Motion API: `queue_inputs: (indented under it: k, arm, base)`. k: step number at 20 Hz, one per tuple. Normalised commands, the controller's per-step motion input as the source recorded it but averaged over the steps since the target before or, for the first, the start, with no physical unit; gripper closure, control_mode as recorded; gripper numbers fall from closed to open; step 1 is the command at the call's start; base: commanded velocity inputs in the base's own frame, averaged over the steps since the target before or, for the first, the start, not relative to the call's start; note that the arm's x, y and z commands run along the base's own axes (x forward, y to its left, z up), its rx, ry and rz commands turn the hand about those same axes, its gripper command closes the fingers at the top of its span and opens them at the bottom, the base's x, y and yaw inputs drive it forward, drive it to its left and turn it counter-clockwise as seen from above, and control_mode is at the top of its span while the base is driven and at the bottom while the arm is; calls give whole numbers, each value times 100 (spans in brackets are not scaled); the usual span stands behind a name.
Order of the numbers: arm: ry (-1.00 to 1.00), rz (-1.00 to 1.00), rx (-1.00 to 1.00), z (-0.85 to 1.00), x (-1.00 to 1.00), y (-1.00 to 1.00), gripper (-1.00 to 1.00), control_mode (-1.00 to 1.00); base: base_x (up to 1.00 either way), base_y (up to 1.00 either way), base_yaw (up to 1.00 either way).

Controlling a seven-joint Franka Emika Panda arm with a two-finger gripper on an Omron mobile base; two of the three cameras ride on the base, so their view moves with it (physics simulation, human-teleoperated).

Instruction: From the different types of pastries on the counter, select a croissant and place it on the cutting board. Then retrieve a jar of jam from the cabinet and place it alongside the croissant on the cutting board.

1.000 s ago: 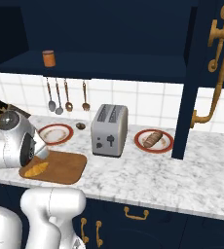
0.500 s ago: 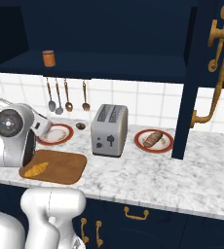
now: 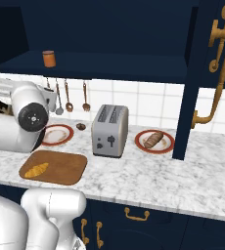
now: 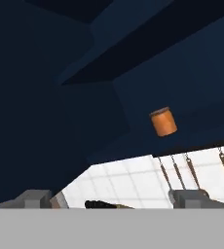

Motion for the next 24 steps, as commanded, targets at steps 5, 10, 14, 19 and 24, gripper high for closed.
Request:
queue_inputs:
  k: [5, 10, 14, 19, 24]
  arm:
    - [1, 10, -15, 14, 0, 24, -100, -100]
    - [-11, 28, -10, 54, 0, -22, -100, -100]
    - [-16, 26, -7, 28, 1, -16, -100, -100]
    - [-11, 19, -7, 13, 7, -19, -100, -100]
    - [-19, 12, -18, 2, 8, -22, -100, -100]
  base:
    - [0, 0, 0]
    - [0, 0, 0]
    - [0, 0, 0]
    - [0, 0, 0]
    - [0, 0, 0]
